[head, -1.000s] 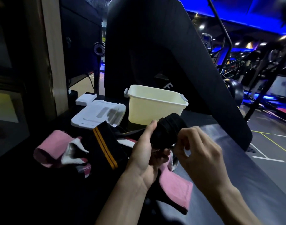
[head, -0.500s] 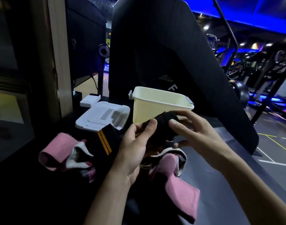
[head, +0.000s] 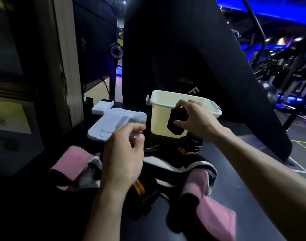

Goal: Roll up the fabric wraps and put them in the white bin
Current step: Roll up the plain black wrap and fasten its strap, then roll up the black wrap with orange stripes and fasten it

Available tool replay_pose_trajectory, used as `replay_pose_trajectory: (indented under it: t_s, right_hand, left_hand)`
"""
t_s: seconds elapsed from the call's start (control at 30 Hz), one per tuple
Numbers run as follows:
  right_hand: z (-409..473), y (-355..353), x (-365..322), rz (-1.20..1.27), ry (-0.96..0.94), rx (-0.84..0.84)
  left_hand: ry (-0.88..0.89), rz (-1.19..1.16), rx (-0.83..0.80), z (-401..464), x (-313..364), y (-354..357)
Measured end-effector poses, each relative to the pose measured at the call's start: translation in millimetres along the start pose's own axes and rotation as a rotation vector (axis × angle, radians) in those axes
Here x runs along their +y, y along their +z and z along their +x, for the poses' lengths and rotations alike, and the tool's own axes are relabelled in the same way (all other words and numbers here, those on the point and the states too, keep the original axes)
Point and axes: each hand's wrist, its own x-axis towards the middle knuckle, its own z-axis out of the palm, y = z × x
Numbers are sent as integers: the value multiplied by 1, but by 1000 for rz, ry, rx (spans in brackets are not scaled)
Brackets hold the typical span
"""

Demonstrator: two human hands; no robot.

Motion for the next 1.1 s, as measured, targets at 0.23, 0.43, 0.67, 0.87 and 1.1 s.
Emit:
replay_pose_trajectory:
  t_s: [0.23,0.43,0.67,0.87,1.1]
  right_hand:
    - [-4,34,4,-68,68,-175]
    - [-14,20,-18,-55,-139,-219]
    - [-34,32,-45,-118,-274,-246]
    - [-46,-15,-54,22,-255,151]
    - [-73,-84,-58,299,-140,404]
  left_hand:
    - [-2,74,-17,1,-2,-4]
    - [-14,137,4,1,0,-14]
    - [-97,267,-22,-3,2,-24]
    - [-174,370,-137,-11,9,-23]
    - [-147,452,-205,-25,17,-10]
